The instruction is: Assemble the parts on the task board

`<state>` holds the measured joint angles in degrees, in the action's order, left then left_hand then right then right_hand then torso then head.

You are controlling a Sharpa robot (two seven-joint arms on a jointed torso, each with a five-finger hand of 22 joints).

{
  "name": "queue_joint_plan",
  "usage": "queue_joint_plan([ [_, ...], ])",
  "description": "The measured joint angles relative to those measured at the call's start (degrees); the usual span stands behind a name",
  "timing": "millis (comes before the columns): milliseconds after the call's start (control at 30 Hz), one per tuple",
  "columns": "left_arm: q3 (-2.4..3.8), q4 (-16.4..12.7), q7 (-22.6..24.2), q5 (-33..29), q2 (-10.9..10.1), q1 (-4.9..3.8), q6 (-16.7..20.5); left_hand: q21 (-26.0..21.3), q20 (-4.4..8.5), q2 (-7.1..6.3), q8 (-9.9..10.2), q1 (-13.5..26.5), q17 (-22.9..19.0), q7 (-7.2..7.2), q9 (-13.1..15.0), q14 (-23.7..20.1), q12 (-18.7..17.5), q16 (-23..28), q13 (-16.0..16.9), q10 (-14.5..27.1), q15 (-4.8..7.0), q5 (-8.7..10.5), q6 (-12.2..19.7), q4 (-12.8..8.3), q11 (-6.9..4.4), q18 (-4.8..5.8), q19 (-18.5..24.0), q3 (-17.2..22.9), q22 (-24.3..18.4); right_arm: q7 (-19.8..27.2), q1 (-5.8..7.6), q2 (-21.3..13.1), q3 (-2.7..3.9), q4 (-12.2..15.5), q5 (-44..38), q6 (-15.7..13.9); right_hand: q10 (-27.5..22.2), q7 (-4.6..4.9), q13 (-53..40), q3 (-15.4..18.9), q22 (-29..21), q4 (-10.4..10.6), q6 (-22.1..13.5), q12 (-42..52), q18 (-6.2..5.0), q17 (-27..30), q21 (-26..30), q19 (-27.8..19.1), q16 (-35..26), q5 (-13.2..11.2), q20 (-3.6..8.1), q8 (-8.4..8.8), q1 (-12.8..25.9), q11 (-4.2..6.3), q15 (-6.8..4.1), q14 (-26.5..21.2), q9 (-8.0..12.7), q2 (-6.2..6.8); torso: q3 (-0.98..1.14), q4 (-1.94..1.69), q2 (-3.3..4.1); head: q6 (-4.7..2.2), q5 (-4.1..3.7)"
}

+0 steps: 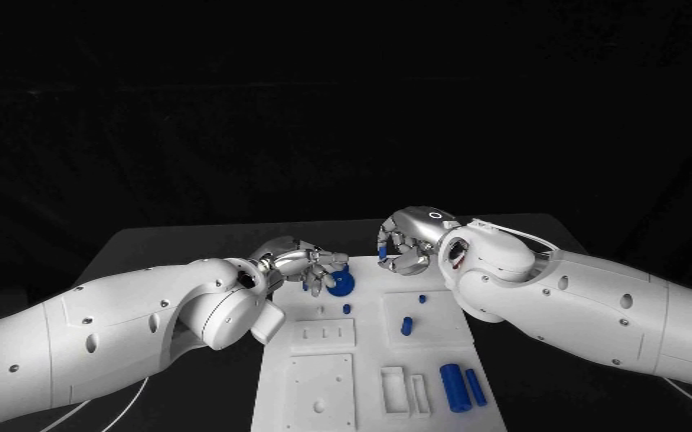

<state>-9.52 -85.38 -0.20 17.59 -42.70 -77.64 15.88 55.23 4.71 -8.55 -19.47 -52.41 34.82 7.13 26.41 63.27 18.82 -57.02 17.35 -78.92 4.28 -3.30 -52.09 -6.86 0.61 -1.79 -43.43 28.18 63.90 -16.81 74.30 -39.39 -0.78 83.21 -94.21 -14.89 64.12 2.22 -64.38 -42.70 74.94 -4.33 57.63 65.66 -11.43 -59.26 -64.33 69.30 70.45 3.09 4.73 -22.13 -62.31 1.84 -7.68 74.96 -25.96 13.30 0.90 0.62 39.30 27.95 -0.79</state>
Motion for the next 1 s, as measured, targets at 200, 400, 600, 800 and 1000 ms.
queue_joint_plan([
  [200,0.0,1.1,-3.33,2.2,1.66,-0.01,-0.82,0.0,-0.17,0.56,0.16,1.91,-0.28,0.0,0.0,-0.88,0.0,0.08,0.86,1.2,-0.41,0.0,0.0,1.96,0.31,0.0,0.23,-0.07,-0.58,-2.68,0.01,2.33,-0.04,1.47,-2.89,1.66,0.0,0.0,0.0,-0.08,0.0,0.4,0.01,0.0,-0.02,0.0,0.0,0.0,0.0,0.0,0.0,0.24,0.24,0.0,0.01,0.0,-0.66,0.24,-0.2,-0.08,-0.68,0.09,0.43],
  [400,0.0,1.07,-5.0,3.68,2.53,-0.02,-0.03,-1.4,-0.92,-0.37,1.05,1.89,-2.12,0.93,-0.32,-4.82,-1.87,3.45,0.87,6.3,-2.54,0.26,0.93,2.53,1.77,0.01,4.06,0.18,-1.64,-4.12,0.01,3.71,-0.31,2.47,-4.62,2.82,0.0,0.02,0.0,-0.26,0.0,0.58,0.02,0.0,-0.04,0.01,0.0,0.0,0.0,0.0,-0.01,0.25,-0.06,0.0,0.01,-0.01,-0.67,0.53,-0.3,-0.21,-1.01,0.29,0.97],
  [600,0.0,0.83,-5.57,4.36,2.55,-0.02,0.89,-1.55,-1.12,-0.43,1.05,1.82,-2.45,0.93,-0.33,-5.24,-2.18,3.96,0.84,7.18,-2.96,0.26,0.93,2.55,2.25,0.01,4.43,0.21,-1.84,-4.7,0.01,4.29,-0.48,2.86,-5.44,3.56,0.0,0.04,-0.01,-0.43,0.0,0.75,0.01,0.0,-0.04,0.01,0.0,0.0,0.0,0.0,-0.01,0.4,-0.06,0.0,0.02,-0.01,-0.67,0.53,-0.3,-0.21,-1.02,0.25,1.15],
  [800,-0.01,0.84,-5.61,4.53,2.6,-0.02,1.51,-1.55,-1.0,-0.43,1.05,1.82,-2.57,1.14,-0.33,-5.24,-2.18,3.96,0.9,7.18,-2.96,0.26,0.72,2.62,2.26,0.01,4.55,0.44,-1.9,-4.77,0.01,4.66,-1.07,2.94,-6.07,4.4,0.0,0.05,-0.01,-0.43,0.0,0.75,0.0,-0.22,-0.04,0.01,0.0,0.0,0.0,0.0,-0.02,0.47,-0.29,0.0,0.02,-0.01,-0.67,0.76,-0.28,-0.21,-0.98,0.34,1.25],
  [1000,-0.01,0.84,-5.63,4.61,2.69,-0.02,1.77,-1.55,-0.92,-0.12,1.05,1.51,-2.6,1.14,-0.33,-5.24,-2.18,3.96,0.96,7.18,-2.96,0.26,0.72,2.54,2.26,0.01,4.64,0.53,-1.95,-4.79,0.0,4.99,-1.38,3.38,-6.52,5.29,0.0,0.07,-0.01,-0.56,0.0,0.88,-0.01,-0.22,-0.05,0.01,0.0,0.0,0.0,0.0,-0.02,0.57,-0.29,-0.01,0.03,-0.01,-0.66,0.76,-0.28,-0.19,-0.96,0.48,1.27],
])
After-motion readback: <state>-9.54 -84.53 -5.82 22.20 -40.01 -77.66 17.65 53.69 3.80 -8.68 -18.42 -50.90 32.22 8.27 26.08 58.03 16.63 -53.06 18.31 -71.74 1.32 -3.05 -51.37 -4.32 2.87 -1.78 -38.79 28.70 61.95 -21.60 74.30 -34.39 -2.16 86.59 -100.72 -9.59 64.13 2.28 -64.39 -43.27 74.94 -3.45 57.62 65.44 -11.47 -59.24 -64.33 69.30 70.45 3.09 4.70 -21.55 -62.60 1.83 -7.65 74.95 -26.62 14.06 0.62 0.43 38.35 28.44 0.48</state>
